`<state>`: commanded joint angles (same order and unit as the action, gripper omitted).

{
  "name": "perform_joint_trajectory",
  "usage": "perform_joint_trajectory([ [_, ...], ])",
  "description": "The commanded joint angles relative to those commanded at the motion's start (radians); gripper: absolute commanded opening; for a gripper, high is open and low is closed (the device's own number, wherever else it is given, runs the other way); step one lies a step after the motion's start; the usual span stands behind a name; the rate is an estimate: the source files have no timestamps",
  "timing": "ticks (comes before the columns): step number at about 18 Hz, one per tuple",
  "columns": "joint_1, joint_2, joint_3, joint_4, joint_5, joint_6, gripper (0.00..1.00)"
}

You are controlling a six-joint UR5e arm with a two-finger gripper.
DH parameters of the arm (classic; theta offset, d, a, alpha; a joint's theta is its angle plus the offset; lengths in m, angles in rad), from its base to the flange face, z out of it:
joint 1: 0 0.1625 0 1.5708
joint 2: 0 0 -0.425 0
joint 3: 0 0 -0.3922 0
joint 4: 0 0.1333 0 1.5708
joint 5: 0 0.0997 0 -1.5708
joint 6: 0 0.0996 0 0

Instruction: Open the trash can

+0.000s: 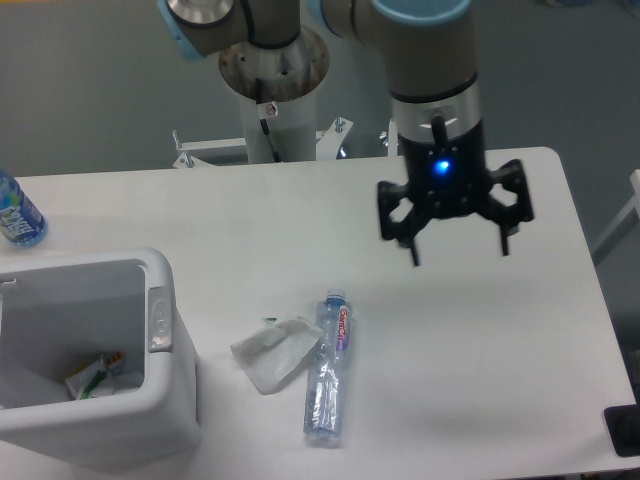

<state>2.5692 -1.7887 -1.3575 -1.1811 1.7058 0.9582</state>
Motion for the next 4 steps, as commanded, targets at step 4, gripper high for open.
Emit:
perform_joint_trajectory([
  [4,0.035,0.019,-0.025,-0.008,0.000,0.149,1.00],
])
